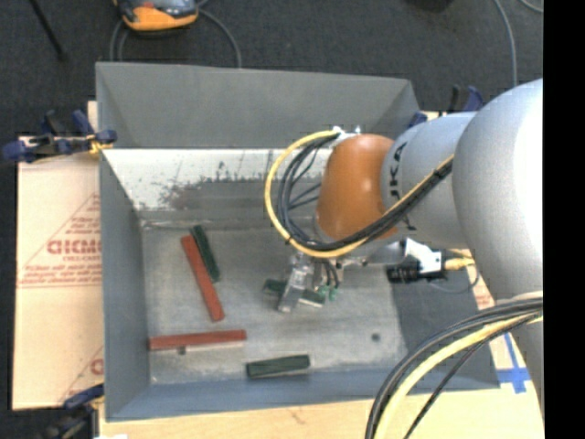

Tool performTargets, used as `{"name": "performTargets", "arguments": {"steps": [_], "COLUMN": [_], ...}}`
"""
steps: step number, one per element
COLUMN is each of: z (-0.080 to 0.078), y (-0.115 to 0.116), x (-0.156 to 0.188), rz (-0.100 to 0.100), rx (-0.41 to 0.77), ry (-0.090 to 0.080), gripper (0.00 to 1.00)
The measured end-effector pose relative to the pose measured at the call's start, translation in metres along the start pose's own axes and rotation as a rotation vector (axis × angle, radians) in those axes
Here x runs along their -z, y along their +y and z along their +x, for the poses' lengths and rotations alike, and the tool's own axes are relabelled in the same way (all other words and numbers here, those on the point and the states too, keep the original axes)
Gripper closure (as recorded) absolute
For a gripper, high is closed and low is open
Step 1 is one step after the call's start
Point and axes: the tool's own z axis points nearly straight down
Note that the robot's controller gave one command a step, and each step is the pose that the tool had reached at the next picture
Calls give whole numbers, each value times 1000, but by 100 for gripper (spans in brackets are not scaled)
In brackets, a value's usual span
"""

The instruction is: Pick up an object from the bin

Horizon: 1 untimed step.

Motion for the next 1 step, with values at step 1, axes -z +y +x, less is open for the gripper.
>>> {"name": "performTargets", "arguments": {"steps": [1], "z": [-5], "y": [3], "x": [46], "rz": [-2], "rx": [135], "ry": [-14], "gripper": [100]}}
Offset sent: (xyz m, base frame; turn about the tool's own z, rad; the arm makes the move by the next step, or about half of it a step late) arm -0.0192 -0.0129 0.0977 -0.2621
